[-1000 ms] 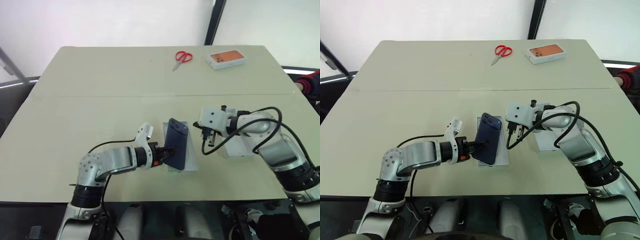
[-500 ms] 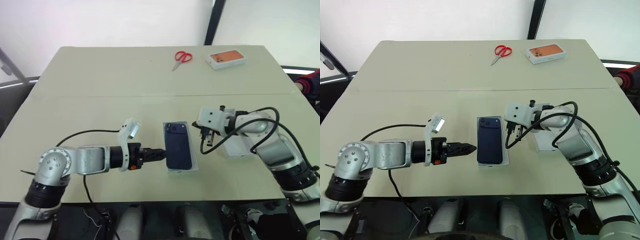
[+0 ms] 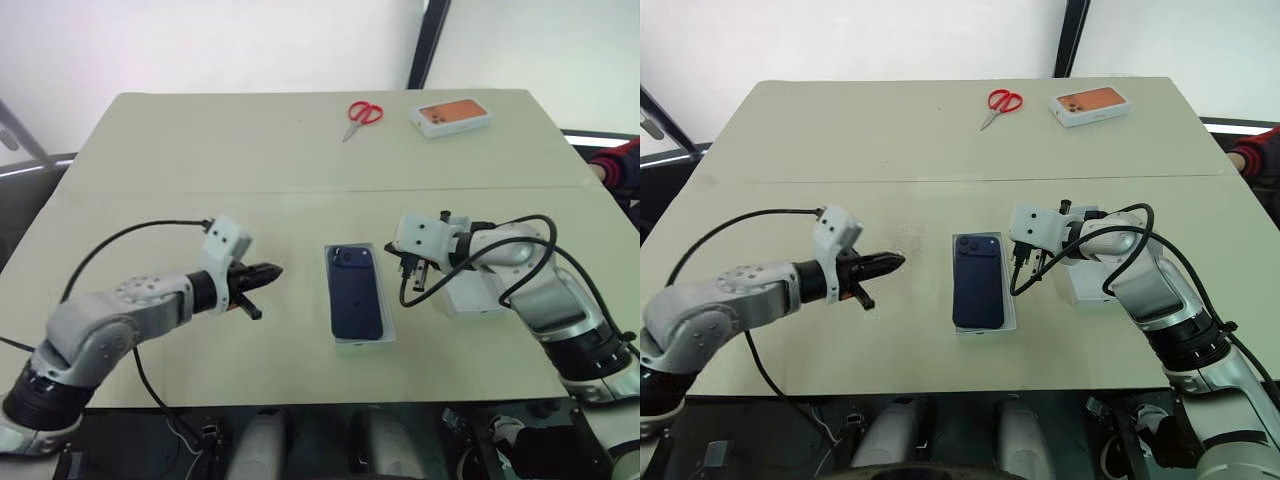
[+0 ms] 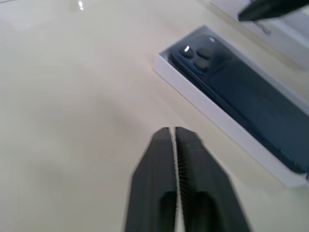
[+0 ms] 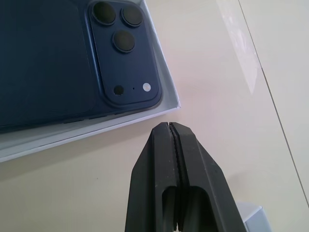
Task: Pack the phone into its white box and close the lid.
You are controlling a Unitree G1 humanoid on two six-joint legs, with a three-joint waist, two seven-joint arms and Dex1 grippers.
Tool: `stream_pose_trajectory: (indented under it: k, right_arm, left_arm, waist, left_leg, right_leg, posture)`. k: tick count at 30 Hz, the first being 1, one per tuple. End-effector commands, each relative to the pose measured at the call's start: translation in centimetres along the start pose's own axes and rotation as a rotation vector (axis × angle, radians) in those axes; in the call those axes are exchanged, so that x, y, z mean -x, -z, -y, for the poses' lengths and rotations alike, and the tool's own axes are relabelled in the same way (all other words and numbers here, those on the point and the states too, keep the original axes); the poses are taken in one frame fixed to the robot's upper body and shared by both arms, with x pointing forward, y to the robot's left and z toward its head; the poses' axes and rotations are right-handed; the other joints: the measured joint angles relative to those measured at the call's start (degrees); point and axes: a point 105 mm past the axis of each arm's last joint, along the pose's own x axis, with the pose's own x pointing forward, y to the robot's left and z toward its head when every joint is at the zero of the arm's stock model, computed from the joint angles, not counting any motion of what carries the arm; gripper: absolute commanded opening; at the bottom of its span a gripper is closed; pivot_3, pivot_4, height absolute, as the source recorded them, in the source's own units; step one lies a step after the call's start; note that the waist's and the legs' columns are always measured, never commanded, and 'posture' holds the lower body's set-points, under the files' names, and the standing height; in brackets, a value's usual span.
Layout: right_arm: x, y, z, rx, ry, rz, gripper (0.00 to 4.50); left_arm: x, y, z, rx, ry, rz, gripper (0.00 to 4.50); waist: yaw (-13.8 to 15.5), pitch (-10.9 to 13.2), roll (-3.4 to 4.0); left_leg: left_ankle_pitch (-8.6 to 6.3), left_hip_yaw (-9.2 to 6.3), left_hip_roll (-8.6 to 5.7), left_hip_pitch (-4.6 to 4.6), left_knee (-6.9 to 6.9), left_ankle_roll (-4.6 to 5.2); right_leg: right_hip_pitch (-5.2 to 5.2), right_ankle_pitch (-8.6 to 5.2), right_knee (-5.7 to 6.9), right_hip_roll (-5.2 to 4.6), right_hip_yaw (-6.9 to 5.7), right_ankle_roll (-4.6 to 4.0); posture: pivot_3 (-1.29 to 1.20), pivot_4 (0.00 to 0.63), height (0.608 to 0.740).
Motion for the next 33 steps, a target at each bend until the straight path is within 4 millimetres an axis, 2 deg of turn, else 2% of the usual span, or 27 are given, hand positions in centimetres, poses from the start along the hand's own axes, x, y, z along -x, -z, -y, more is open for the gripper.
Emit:
stream_pose_trajectory:
  k: [1, 6, 9, 12, 16, 19, 22, 27, 33]
  right_arm:
    - [0.7, -0.7, 0.8, 0.033, 0.042, 0.020, 0.00]
    - [0.6, -0.9, 0.5, 0.031, 0.037, 0.030, 0.00]
    - [0.8, -1.7, 0.0, 0.024, 0.015, 0.065, 0.00]
    - [0.9, -3.1, -1.6, -0.002, -0.050, 0.121, 0.00]
    - [-0.1, -5.4, -4.0, -0.028, -0.111, 0.157, 0.00]
    - [-0.4, -6.6, -4.9, -0.048, -0.142, 0.169, 0.00]
    - [-1.4, -8.3, -6.3, -0.083, -0.193, 0.177, 0.00]
    - [-3.2, -8.6, -6.7, -0.146, -0.197, 0.105, 0.00]
    - [-4.3, -8.8, -7.3, -0.175, -0.231, 0.062, 0.00]
  left_arm:
    - [-0.3, -0.2, 1.1, -0.120, 0.074, -0.009, 0.07]
    - [-1.7, -0.1, 2.1, -0.173, 0.177, -0.012, 0.07]
    - [-2.2, 0.1, 1.4, -0.168, 0.150, -0.025, 0.07]
    - [-2.0, 0.3, 0.1, -0.153, 0.107, -0.026, 0.07]
    - [-0.7, 1.5, -1.5, -0.198, 0.067, -0.034, 0.07]
    - [0.0, 2.0, -1.5, -0.208, 0.094, -0.023, 0.07]
    - [2.1, 2.5, -1.6, -0.203, 0.146, 0.034, 0.07]
    - [5.3, 4.0, -1.1, -0.240, 0.252, 0.040, 0.07]
    - [5.9, 4.3, -1.0, -0.254, 0.278, 0.052, 0.07]
  waist:
    - [0.0, 0.0, 0.00]
    - [0.0, 0.0, 0.00]
    - [0.0, 0.0, 0.00]
    - [-0.5, 0.0, 0.01]
    - [-1.4, 0.0, 0.02]
    - [-1.2, 0.0, 0.07]
    - [-1.2, 0.1, 0.08]
    - [-1.1, 0.1, 0.11]
    - [-1.0, 0.1, 0.14]
  left_leg:
    - [-0.01, 0.00, 0.01, 0.00, 0.00, 0.01]
    - [-0.03, -0.01, 0.02, 0.00, 0.02, 0.06]
    - [-0.03, -0.02, 0.03, 0.00, 0.03, 0.08]
    - [-0.03, -0.04, 0.05, 0.00, 0.02, 0.08]
    - [-0.03, -0.07, 0.11, 0.03, 0.00, 0.08]
    - [-0.03, -0.08, 0.14, 0.02, -0.01, 0.07]
    - [-0.02, -0.07, 0.12, -0.01, 0.01, 0.07]
    - [-0.03, -0.09, 0.14, -0.01, -0.02, 0.07]
    - [-0.04, -0.10, 0.08, -0.02, -0.04, 0.10]
  right_leg:
    - [0.00, 0.00, 0.01, 0.00, 0.00, 0.00]
    - [0.01, 0.00, 0.06, -0.01, -0.02, 0.00]
    - [0.01, 0.01, 0.07, -0.01, -0.02, 0.01]
    - [-0.01, 0.01, 0.09, 0.04, -0.04, 0.01]
    - [-0.03, 0.01, 0.15, 0.06, -0.04, 0.01]
    - [-0.08, 0.01, 0.17, 0.08, -0.04, 0.01]
    - [-0.08, 0.01, 0.16, 0.01, -0.04, 0.01]
    - [-0.12, 0.00, 0.14, -0.05, -0.05, -0.01]
    - [-0.09, 0.00, 0.11, -0.11, -0.09, -0.02]
  posture:
    - [0.00, 0.150, 0.740]
    - [0.00, 0.150, 0.740]
    - [0.00, 0.150, 0.740]
    - [0.00, 0.150, 0.740]
    - [0.00, 0.150, 0.740]
    - [0.00, 0.150, 0.740]
    - [0.00, 0.150, 0.740]
    - [0.00, 0.150, 0.740]
    - [0.00, 0.150, 0.740]
